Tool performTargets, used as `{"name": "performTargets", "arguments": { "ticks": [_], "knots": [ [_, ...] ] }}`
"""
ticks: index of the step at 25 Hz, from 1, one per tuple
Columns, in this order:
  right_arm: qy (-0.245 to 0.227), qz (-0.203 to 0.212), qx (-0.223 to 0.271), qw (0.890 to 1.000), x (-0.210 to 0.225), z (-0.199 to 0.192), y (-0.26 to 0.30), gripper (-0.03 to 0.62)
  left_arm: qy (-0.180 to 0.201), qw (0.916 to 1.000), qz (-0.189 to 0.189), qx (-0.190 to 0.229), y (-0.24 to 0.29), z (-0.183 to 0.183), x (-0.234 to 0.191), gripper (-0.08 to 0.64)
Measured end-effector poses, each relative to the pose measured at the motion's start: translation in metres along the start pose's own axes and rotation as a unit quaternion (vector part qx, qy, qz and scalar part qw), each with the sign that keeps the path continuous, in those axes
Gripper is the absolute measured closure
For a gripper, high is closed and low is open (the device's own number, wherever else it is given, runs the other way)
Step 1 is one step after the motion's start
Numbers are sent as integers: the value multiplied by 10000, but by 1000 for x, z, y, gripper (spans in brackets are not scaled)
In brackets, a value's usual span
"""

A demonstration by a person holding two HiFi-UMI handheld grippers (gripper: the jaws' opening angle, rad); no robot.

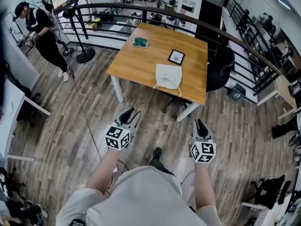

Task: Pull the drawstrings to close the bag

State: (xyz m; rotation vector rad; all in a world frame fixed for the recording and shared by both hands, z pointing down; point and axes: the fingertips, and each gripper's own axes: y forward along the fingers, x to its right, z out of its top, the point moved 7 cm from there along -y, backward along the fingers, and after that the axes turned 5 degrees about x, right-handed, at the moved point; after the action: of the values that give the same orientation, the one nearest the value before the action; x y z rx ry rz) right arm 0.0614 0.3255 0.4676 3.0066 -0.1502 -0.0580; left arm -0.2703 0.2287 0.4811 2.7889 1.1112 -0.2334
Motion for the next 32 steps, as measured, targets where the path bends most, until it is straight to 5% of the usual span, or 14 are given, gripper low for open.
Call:
{"name": "performTargets", "arguments": {
  "ticks": [19,32],
  "knots": [
    [-31,584,-138,9982,117,6,155,531,-11,9984,560,-92,160,8,-20,426],
    [-35,969,-338,9947,144,-16,213,531,-98,9958,854,-325,206,-9,-29,426]
  ]
}}
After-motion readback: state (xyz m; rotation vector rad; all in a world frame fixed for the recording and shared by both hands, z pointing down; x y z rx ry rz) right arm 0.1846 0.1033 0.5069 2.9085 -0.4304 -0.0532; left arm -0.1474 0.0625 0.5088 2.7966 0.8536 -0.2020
